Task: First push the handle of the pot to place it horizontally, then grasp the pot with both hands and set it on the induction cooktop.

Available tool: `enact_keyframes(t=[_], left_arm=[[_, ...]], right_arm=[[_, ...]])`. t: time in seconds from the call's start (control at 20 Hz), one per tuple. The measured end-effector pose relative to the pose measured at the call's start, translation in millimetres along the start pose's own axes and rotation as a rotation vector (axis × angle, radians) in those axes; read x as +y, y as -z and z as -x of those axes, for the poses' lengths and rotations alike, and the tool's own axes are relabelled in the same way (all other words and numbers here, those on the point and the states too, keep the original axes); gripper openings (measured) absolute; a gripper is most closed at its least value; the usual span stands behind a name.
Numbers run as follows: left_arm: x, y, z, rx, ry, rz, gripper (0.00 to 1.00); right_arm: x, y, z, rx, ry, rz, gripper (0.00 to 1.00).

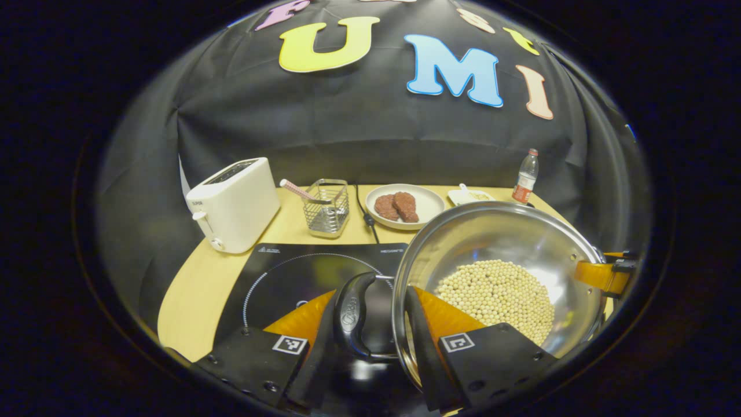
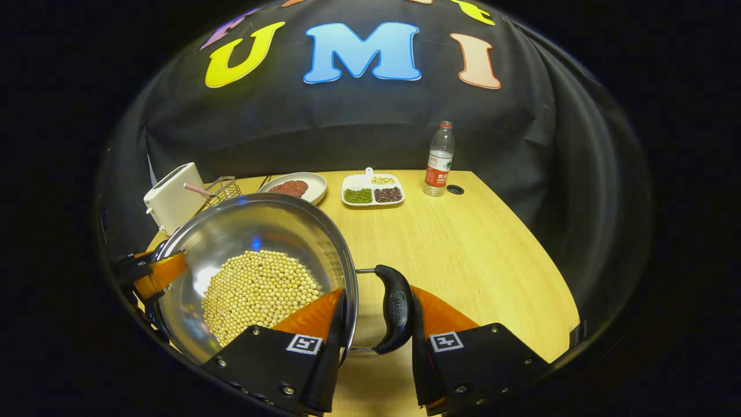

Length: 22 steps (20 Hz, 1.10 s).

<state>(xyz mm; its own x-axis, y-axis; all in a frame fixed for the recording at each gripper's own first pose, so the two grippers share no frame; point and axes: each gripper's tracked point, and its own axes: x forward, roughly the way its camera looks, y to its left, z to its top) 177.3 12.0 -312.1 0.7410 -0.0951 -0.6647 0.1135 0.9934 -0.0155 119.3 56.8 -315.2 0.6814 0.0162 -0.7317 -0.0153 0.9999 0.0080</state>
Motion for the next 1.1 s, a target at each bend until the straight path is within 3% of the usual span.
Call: enact_keyframes(t=[0.75,0.8,1.1], left_arm=[[125,-3,-20,0.008,-0.045,-0.007,0.69],[132,-2,-21,0.012,-0.051,-0.006,0.65],[166,1,-24,0.017,-0.077,-0.016,0.69]], right_arm=[[120,-7,-24,0.024,-0.039,0.012,0.53],[126,-7,-25,0.027,-0.044,0.012,0.53],[158,-5,-34,0.045,-0.069,0.009,0.53]])
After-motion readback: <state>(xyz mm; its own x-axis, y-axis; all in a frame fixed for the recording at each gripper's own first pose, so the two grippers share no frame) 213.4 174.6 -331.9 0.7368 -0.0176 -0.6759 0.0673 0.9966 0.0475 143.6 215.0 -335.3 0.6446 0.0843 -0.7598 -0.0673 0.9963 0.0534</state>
